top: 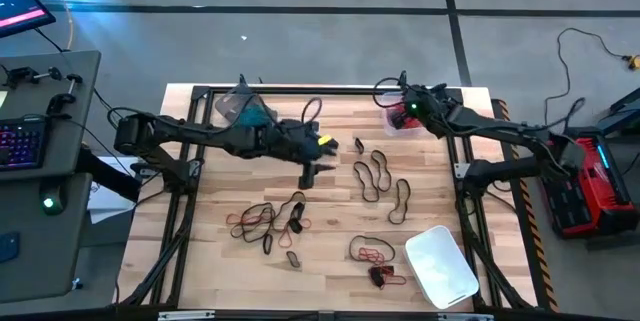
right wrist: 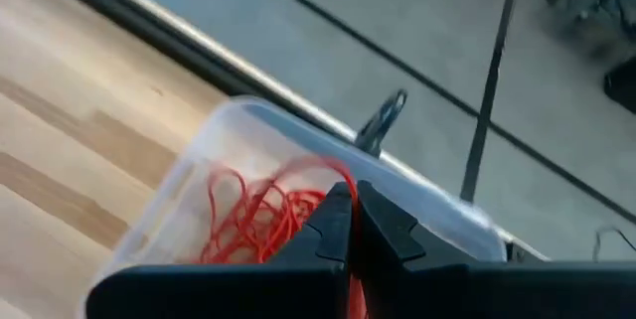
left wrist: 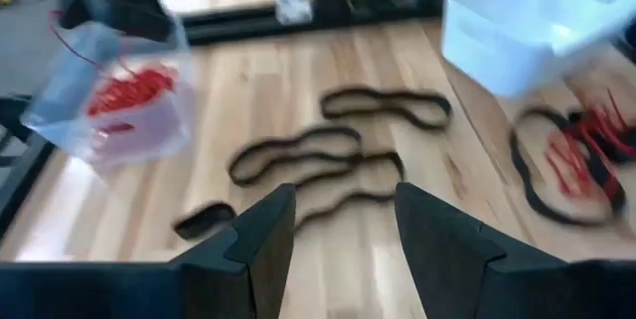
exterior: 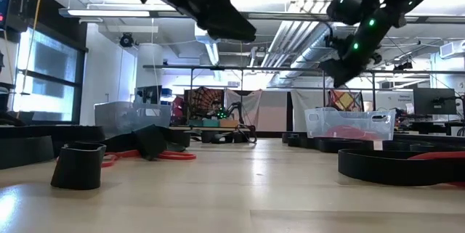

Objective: Sort rubber bands into baskets
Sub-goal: Put the red rubber band into the transparent bin

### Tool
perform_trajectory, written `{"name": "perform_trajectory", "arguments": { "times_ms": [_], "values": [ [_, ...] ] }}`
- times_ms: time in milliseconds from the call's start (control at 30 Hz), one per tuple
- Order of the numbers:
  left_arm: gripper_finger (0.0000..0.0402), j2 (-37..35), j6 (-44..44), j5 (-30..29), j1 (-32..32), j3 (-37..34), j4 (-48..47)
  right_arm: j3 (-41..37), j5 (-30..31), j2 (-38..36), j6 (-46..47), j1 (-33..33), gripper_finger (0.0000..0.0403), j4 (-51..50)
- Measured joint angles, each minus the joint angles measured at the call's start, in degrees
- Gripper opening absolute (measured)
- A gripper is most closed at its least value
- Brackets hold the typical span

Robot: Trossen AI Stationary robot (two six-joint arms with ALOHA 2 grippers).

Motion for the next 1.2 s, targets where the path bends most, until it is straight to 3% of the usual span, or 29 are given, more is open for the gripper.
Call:
{"name": "perform_trajectory", "arguments": {
  "times_ms": [333,500,667,800,1033,1200],
  "values": [
    [0.0168,-1.67,-0.63,0.12,-7.01,0.00,-17.16,-0.02,-2.56,10.45,0.23,-2.34,0.0002,-1.35],
    [0.0168,-3.18,-2.89,0.12,-11.07,0.00,-25.83,-0.02,-2.92,10.98,0.09,-2.13,0.0047,-2.26],
    [0.0168,-5.01,-7.25,0.05,-15.40,0.02,-33.01,0.00,-2.85,9.64,0.09,-1.51,0.0121,-4.14],
    [0.0168,-5.72,-12.26,-1.87,-19.00,0.02,-40.86,0.00,-2.89,7.31,0.08,0.09,0.0159,-5.18],
    [0.0164,-5.71,-21.74,-4.92,-26.83,0.00,-54.15,0.02,-2.85,1.19,1.64,5.93,0.0172,-7.23],
    [0.0135,-6.41,-26.58,-6.56,-30.88,0.00,-59.25,0.02,-2.86,-2.37,2.64,10.92,0.0172,-7.37]
  ]
}}
